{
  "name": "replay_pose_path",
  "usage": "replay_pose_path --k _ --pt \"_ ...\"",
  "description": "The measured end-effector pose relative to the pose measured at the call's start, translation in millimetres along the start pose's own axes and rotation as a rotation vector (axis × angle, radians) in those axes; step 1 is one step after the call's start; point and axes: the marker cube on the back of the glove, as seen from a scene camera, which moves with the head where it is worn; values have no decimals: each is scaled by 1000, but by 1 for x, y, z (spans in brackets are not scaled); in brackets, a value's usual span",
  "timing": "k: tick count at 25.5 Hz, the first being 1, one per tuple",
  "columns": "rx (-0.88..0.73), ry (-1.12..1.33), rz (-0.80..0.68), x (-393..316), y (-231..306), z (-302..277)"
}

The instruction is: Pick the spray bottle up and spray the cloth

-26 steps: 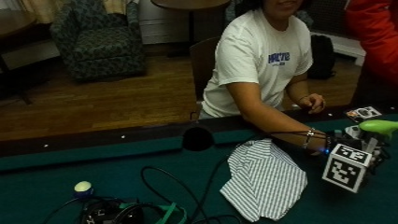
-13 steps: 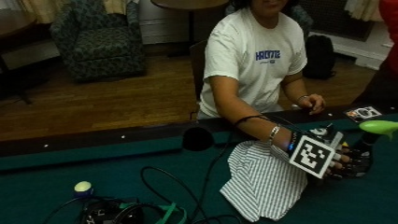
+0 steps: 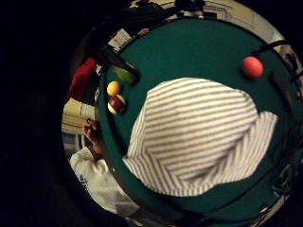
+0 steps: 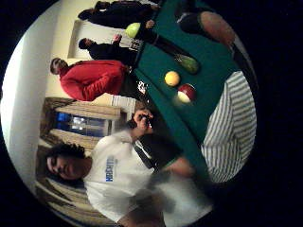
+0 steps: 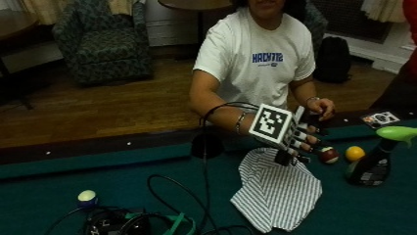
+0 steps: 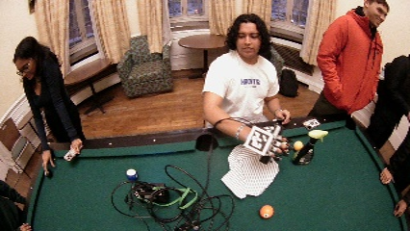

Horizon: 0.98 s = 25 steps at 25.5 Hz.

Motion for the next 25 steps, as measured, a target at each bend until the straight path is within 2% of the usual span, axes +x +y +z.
replay_pose_path --k 6,13,20,25 --pt "25 113 -83 -9 63 -41" --pt "43 267 -136 -25 110 -91" --pt "24 390 -170 -35 142 -112" --pt "17 386 -183 -32 150 -108"
